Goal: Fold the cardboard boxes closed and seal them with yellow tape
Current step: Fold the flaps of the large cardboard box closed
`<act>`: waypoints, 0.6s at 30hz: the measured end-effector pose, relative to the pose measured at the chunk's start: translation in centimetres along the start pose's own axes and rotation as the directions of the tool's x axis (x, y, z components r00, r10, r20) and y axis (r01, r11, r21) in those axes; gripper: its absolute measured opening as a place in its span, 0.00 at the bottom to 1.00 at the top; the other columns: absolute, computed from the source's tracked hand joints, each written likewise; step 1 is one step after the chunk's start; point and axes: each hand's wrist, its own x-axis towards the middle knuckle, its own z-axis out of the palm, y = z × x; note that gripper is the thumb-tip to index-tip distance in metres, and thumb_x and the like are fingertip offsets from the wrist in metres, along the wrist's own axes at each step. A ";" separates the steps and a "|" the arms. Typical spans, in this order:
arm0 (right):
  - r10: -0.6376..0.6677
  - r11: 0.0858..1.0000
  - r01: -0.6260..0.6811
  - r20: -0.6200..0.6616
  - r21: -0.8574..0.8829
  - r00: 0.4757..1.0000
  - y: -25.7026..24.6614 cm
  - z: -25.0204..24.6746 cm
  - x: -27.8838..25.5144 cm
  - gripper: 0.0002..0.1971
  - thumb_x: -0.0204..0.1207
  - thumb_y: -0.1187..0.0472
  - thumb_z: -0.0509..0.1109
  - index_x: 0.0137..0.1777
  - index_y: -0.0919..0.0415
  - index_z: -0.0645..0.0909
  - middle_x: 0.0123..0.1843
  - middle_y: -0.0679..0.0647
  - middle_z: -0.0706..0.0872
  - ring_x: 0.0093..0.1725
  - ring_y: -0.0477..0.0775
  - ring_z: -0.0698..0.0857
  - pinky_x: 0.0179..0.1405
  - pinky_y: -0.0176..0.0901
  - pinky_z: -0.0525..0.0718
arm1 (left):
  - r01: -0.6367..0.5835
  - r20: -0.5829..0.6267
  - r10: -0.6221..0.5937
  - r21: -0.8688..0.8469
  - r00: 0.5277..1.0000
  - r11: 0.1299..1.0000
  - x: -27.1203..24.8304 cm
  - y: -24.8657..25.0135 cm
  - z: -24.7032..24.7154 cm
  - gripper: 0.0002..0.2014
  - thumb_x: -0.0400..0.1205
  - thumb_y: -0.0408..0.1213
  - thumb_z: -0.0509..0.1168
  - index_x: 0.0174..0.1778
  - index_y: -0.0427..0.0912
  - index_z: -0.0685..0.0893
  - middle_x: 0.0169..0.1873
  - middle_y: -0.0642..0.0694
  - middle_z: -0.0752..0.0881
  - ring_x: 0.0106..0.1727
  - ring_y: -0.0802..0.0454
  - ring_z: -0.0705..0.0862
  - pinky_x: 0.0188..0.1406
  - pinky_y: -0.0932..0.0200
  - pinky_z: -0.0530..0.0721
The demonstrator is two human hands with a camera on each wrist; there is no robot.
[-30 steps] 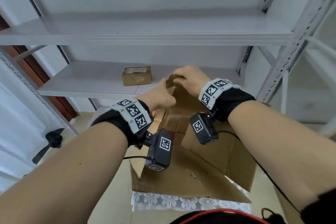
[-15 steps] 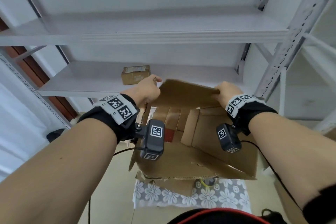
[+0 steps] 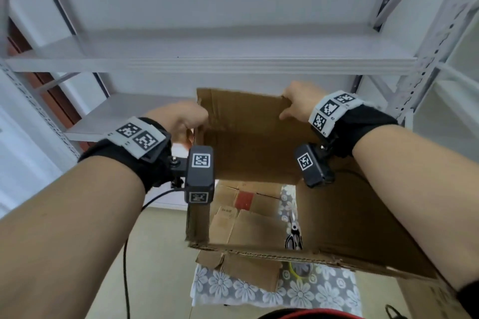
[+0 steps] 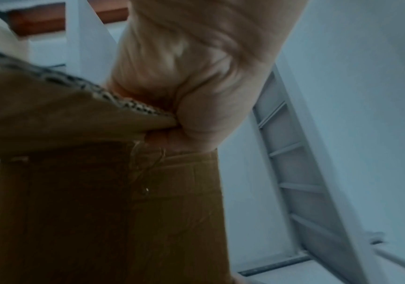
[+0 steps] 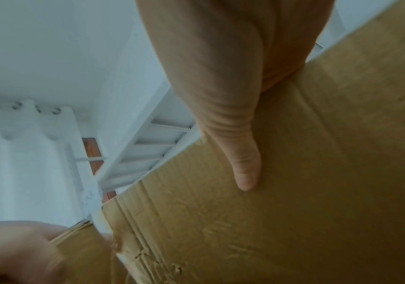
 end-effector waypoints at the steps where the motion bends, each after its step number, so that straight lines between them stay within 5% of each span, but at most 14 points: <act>1: -0.002 1.000 0.002 0.029 -0.015 1.000 0.1 0.8 0.2 0.18 0.76 0.57 0.73 0.60 0.70 0.81 0.52 0.63 0.85 0.54 0.64 0.85 0.46 0.44 0.78 | 0.025 0.032 -0.026 0.023 0.999 0.999 0.5 -0.7 0.6 0.14 0.82 0.19 0.54 0.31 0.31 0.74 0.30 0.36 0.76 0.26 0.43 0.74 0.18 0.54 0.84; 4: -0.011 0.997 0.020 0.121 -0.073 0.993 -0.1 3.4 0.4 0.17 0.78 0.58 0.71 0.63 0.67 0.81 0.60 0.62 0.85 0.59 0.64 0.84 0.51 0.46 0.80 | 0.063 0.128 -0.067 0.040 0.990 0.997 2.2 -2.9 2.2 0.09 0.80 0.19 0.56 0.36 0.30 0.76 0.39 0.31 0.79 0.33 0.39 0.80 0.53 0.38 0.86; 7: -0.021 0.993 0.042 0.190 -0.109 0.982 -0.8 4.0 1.0 0.18 0.80 0.60 0.69 0.68 0.65 0.78 0.65 0.61 0.83 0.62 0.62 0.83 0.55 0.47 0.81 | 0.095 0.211 -0.109 0.074 0.971 0.993 3.1 -4.0 2.6 0.06 0.79 0.18 0.56 0.46 0.26 0.78 0.46 0.28 0.80 0.46 0.34 0.81 0.38 0.44 0.85; 10: -0.059 0.993 0.076 0.180 -0.088 0.982 -1.5 3.5 1.9 0.20 0.80 0.60 0.69 0.69 0.66 0.76 0.66 0.62 0.81 0.64 0.63 0.82 0.61 0.51 0.81 | 0.092 0.181 -0.112 0.113 0.977 0.989 3.5 -3.9 2.0 0.08 0.81 0.19 0.54 0.40 0.28 0.77 0.34 0.32 0.78 0.32 0.38 0.79 0.29 0.50 0.81; 12: -0.079 0.993 0.092 0.167 -0.077 0.983 -2.0 3.6 2.2 0.19 0.80 0.61 0.69 0.68 0.66 0.76 0.66 0.61 0.81 0.63 0.63 0.82 0.61 0.51 0.81 | 0.091 0.146 -0.106 0.105 0.984 0.990 4.1 -3.9 1.5 0.08 0.83 0.21 0.53 0.43 0.27 0.76 0.34 0.31 0.77 0.31 0.39 0.77 0.43 0.43 0.85; 14: -0.072 0.993 0.086 0.159 -0.085 0.985 -2.0 4.5 2.5 0.17 0.80 0.63 0.68 0.68 0.65 0.78 0.65 0.61 0.83 0.63 0.63 0.82 0.61 0.52 0.81 | 0.104 0.177 -0.119 0.092 0.977 0.990 4.8 -4.4 1.5 0.08 0.84 0.22 0.55 0.51 0.22 0.78 0.43 0.27 0.83 0.41 0.31 0.84 0.62 0.36 0.83; 16: -0.036 0.990 0.057 0.162 -0.129 0.986 -1.5 5.8 2.9 0.13 0.80 0.66 0.66 0.63 0.63 0.81 0.60 0.59 0.86 0.59 0.63 0.85 0.56 0.51 0.83 | 0.130 0.226 -0.153 0.111 0.962 0.985 5.8 -5.3 2.2 0.13 0.84 0.26 0.59 0.58 0.21 0.81 0.55 0.24 0.85 0.57 0.26 0.85 0.65 0.33 0.81; 18: 0.011 0.984 0.018 0.163 -0.180 0.986 -0.6 7.0 3.3 0.08 0.78 0.67 0.66 0.56 0.61 0.82 0.54 0.58 0.88 0.54 0.61 0.86 0.53 0.49 0.78 | 0.110 0.193 -0.140 0.160 0.971 0.981 6.3 -6.1 3.3 0.14 0.84 0.28 0.61 0.62 0.23 0.81 0.61 0.26 0.84 0.63 0.28 0.83 0.64 0.41 0.83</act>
